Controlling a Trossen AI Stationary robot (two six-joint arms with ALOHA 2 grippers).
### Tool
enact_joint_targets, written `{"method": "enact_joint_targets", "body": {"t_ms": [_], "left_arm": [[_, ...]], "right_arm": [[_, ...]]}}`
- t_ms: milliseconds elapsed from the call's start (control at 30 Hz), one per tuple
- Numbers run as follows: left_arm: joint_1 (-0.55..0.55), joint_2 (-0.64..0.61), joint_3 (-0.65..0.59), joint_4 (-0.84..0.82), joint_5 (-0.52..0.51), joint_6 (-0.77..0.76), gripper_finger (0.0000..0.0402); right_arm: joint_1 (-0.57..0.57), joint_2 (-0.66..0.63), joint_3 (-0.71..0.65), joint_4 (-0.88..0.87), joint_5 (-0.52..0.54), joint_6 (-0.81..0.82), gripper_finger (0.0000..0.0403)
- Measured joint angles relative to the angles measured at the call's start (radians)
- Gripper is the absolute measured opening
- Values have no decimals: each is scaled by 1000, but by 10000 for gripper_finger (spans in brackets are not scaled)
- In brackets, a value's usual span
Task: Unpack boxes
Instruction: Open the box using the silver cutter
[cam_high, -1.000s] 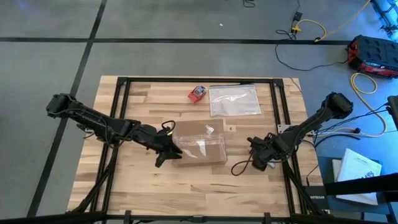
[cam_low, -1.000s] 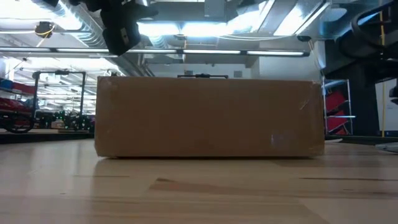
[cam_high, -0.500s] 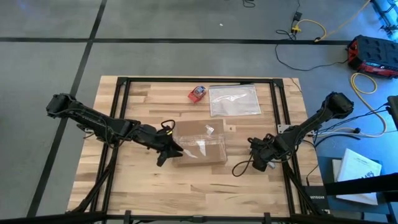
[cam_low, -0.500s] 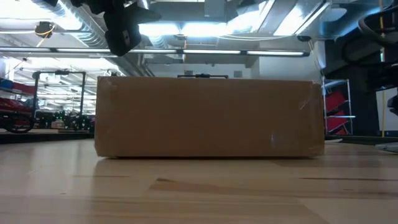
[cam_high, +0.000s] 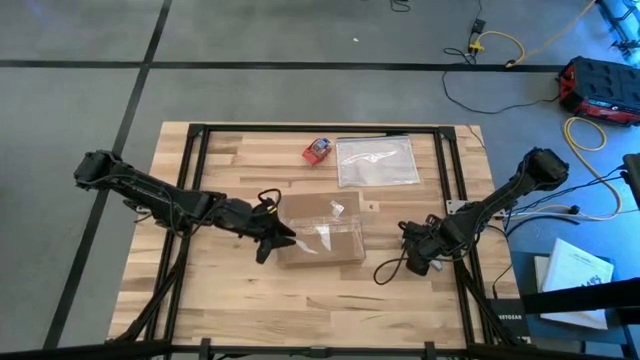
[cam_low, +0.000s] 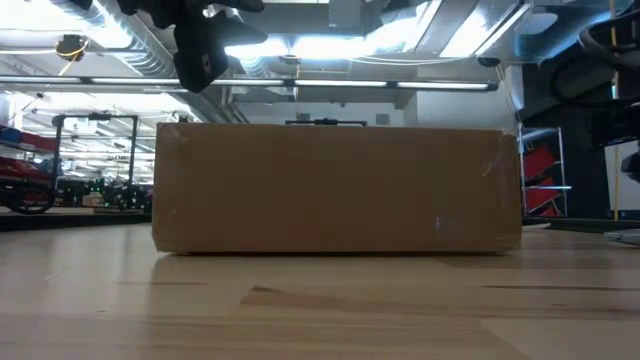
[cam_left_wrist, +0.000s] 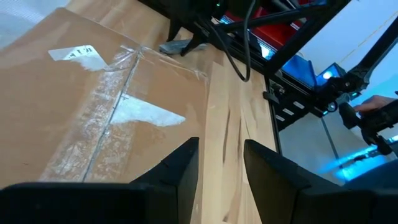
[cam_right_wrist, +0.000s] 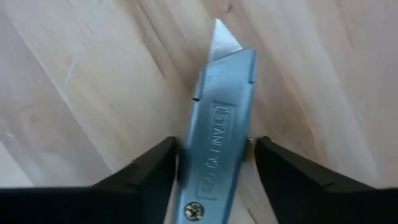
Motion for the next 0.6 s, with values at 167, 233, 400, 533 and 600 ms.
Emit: {"method": "enact_joint_targets", "body": {"t_ms": [167,233,400,533,600], "left_arm": [[11,0,0,0,-2,0,116],[13,0,0,0,-2,-17,116],[44,0,0,-4,-18,-108,116],[74,0,0,5,-20,-157,116],[86,0,0,16,-20,-187,116]], "right_arm": [[0,0,0,1,-2,15,123],[0,0,1,1,-2,34,119],[0,2,32,-20,3,59,119],[-1,4,118,-84,44,49,119],[0,5,167,-128,66,43,119]]}}
